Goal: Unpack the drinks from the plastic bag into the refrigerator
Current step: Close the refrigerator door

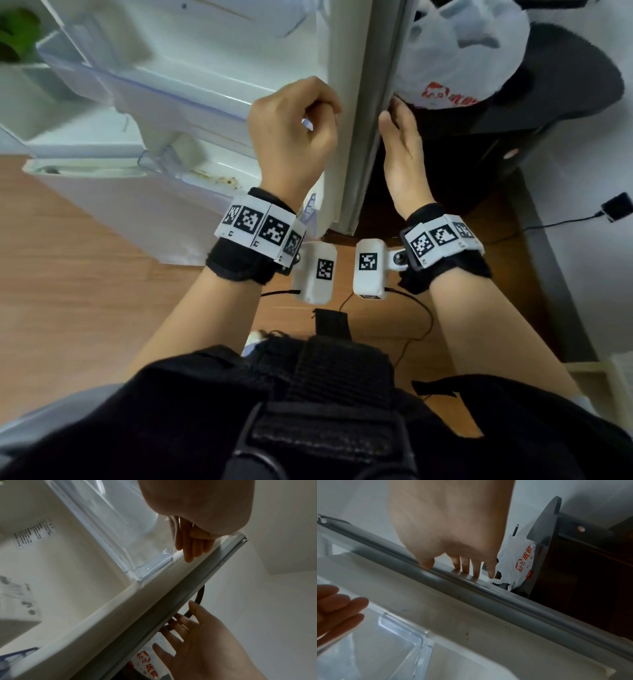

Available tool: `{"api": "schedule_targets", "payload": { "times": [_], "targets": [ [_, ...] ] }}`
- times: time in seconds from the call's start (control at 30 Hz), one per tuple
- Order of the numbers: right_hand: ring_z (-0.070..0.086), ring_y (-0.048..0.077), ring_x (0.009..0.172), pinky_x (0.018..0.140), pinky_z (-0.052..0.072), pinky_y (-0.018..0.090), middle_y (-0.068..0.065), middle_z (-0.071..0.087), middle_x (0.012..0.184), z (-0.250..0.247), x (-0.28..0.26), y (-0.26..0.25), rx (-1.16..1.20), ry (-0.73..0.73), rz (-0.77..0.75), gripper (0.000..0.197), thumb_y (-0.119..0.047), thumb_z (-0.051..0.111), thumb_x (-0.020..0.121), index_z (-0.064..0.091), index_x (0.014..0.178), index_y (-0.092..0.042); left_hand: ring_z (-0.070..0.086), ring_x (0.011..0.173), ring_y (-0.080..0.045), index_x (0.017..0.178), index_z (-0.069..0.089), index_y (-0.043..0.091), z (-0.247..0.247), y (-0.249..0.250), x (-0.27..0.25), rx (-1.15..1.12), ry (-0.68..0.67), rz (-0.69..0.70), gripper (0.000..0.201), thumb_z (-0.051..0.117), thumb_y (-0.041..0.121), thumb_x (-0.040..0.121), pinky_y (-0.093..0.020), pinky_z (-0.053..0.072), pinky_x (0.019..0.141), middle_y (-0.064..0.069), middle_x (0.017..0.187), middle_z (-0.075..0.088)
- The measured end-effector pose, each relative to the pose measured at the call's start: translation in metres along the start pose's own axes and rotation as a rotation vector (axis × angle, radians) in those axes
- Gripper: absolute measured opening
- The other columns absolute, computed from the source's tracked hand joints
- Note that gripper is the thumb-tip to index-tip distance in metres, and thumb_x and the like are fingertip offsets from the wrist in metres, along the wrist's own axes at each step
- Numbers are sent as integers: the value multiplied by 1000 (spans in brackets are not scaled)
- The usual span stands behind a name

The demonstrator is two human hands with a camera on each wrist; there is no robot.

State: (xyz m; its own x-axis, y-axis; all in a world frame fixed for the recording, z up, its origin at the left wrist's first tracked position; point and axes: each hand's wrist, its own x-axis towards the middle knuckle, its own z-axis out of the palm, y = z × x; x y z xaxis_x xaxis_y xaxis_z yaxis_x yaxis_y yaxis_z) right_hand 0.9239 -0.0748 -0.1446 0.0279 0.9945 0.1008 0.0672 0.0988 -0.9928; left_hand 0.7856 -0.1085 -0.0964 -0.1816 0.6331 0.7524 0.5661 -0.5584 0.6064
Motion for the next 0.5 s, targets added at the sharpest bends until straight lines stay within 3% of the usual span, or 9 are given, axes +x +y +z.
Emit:
{"api": "schedule_targets", "payload": {
  "times": [0.07,0.1,0.13,0.2,0.27,0.33,0.4,0.5],
  "targets": [
    [53,8,116,89,42,7,4,55,129,1,-6,1,64,43,-7,48,-37,44,91,46,130,-9,66,54,-24,67,67,0,-8,6,0,-31,32,13,25,43,0,73,-42,52,50,-9,60,68],
    [56,5,106,80,43,5,1,58,119,2,-10,0,84,57,-9,39,-37,44,91,50,120,-12,66,55,-24,69,67,-1,-12,10,0,-51,49,24,24,44,-1,74,-40,52,50,-11,62,68],
    [57,4,99,80,45,8,-3,59,109,4,-14,-1,102,67,-11,30,-36,45,90,52,111,-16,66,56,-25,72,67,-3,-15,14,-2,-75,74,36,23,44,-2,75,-38,53,51,-13,63,67],
    [57,7,90,87,51,29,-6,58,95,10,-22,-5,131,68,-15,18,-38,48,85,52,94,-23,66,57,-27,76,66,-6,-22,20,-7,-110,144,54,21,46,-3,78,-28,51,52,-17,65,67],
    [55,12,85,87,49,41,-6,56,86,17,-29,-8,128,29,-20,20,-44,53,80,53,84,-25,67,57,-27,79,66,-7,-30,23,-13,-104,205,73,18,49,-1,82,-24,51,54,-19,68,67],
    [52,17,80,77,46,37,-3,54,79,25,-37,-10,137,-41,-30,27,-51,53,72,54,76,-24,66,56,-24,82,66,-7,-40,25,-20,-58,251,90,16,53,2,85,-25,52,53,-18,70,66],
    [51,14,74,70,43,31,-4,52,74,33,-45,-10,184,-138,-16,29,-51,53,70,54,71,-22,65,57,-18,83,66,-7,-51,27,-28,10,295,101,15,57,4,85,-23,52,54,-18,73,67],
    [49,10,68,66,42,25,-1,50,71,48,-56,-9,254,-318,5,36,-48,54,73,55,76,-12,61,60,-15,85,65,-9,-72,25,-39,84,355,100,18,61,9,86,-23,52,55,-20,74,65]
  ]
}}
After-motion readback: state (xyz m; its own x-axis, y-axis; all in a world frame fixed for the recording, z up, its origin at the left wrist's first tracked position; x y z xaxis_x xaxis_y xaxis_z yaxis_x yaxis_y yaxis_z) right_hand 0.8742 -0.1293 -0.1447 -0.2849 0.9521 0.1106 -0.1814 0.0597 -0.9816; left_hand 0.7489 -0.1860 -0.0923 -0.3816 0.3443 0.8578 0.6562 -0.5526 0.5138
